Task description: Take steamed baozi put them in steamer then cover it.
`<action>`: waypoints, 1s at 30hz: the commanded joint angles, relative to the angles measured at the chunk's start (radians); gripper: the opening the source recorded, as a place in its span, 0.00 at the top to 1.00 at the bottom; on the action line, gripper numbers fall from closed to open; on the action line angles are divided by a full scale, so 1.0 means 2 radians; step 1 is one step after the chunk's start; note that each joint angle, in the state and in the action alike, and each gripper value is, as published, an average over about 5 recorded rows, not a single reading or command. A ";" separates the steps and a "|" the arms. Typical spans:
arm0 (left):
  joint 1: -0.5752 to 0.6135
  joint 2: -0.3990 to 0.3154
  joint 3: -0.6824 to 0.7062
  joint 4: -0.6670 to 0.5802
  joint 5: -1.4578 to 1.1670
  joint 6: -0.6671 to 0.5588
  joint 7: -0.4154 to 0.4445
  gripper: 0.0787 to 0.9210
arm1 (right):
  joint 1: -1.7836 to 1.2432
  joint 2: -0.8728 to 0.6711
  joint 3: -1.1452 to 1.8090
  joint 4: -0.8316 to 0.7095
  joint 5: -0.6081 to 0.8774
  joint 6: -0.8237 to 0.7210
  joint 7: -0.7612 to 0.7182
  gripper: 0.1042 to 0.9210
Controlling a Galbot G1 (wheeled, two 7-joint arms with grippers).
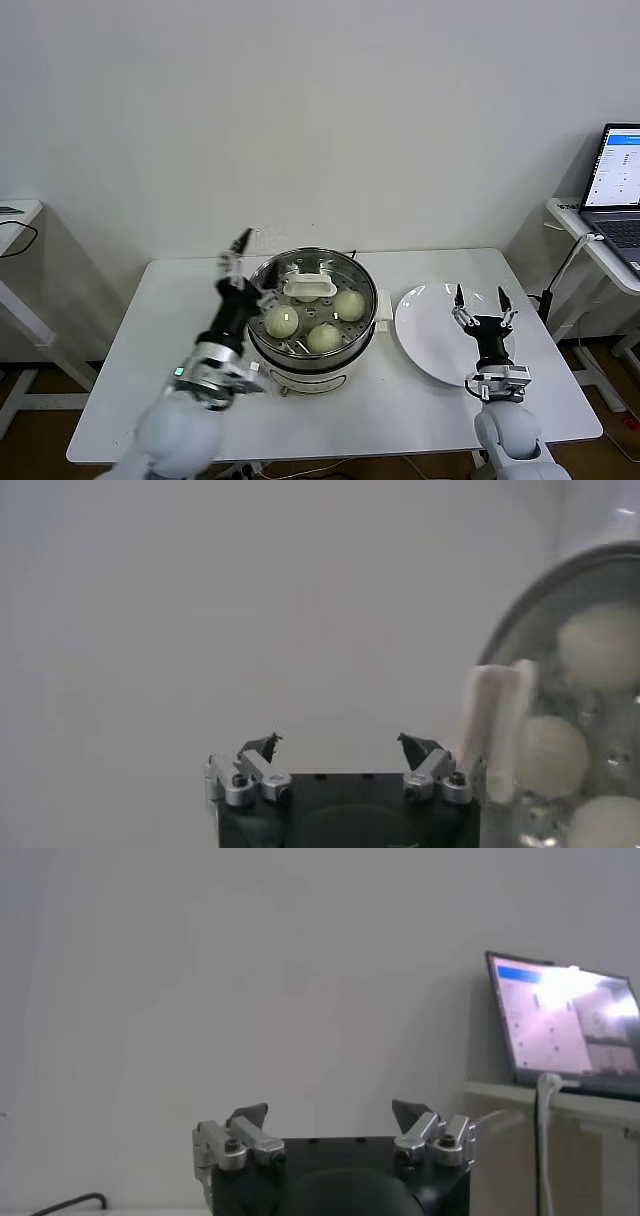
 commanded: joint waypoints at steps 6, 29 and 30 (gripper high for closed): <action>0.143 -0.050 -0.313 0.139 -0.447 -0.274 -0.060 0.12 | -0.016 -0.012 -0.024 0.028 0.038 -0.015 -0.005 0.12; 0.176 -0.079 -0.298 0.182 -0.439 -0.307 -0.013 0.12 | -0.043 -0.011 -0.014 0.042 0.025 -0.020 -0.018 0.12; 0.177 -0.078 -0.297 0.181 -0.439 -0.307 -0.013 0.12 | -0.043 -0.011 -0.014 0.041 0.024 -0.020 -0.018 0.12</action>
